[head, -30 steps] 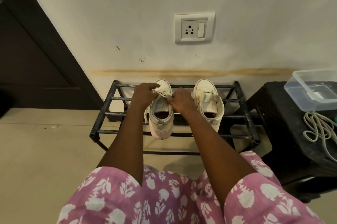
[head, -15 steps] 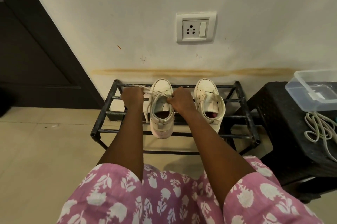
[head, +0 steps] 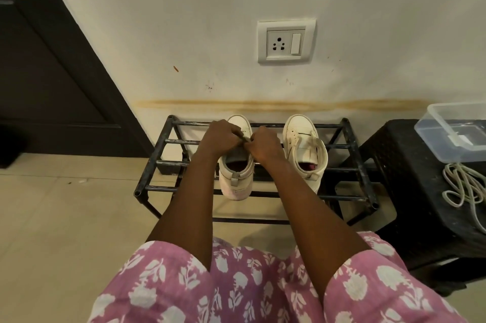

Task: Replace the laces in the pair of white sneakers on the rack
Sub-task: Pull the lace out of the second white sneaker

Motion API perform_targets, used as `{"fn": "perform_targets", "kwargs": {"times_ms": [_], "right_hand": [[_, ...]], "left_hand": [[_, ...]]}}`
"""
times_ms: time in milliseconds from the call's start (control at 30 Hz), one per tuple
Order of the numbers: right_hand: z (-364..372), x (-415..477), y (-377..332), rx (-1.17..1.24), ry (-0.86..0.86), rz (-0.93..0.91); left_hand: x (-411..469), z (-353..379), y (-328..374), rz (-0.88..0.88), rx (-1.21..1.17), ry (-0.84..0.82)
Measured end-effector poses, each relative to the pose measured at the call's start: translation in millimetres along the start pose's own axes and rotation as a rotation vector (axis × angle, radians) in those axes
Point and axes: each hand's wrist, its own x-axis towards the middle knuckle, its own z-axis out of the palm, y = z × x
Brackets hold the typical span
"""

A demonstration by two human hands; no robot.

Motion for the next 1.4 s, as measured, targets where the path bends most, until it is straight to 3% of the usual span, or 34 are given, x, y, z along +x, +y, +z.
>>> {"fn": "perform_targets", "kwargs": {"times_ms": [233, 500, 833, 967, 1100, 1300, 1400], "right_hand": [[1, 0, 2, 0.052, -0.004, -0.008], [2, 2, 4, 0.085, -0.002, 0.014], [2, 4, 5, 0.093, -0.011, 0.032], [3, 4, 5, 0.089, -0.017, 0.038], [1, 4, 5, 0.088, -0.01, 0.038], [1, 2, 2, 0.075, -0.019, 0.028], [1, 3, 2, 0.064, -0.017, 0.021]], "left_hand": [[3, 5, 2, -0.02, 0.105, 0.068], [2, 2, -5, -0.079, -0.046, 0.226], [-9, -25, -30, -0.522, -0.219, 0.787], [-11, -29, -38, -0.695, -0.315, 0.885], [-11, -29, -40, -0.744, -0.271, 0.755], [-1, -15, -12, -0.26, -0.205, 0.266], [2, -2, -1, -0.09, -0.056, 0.023]]}}
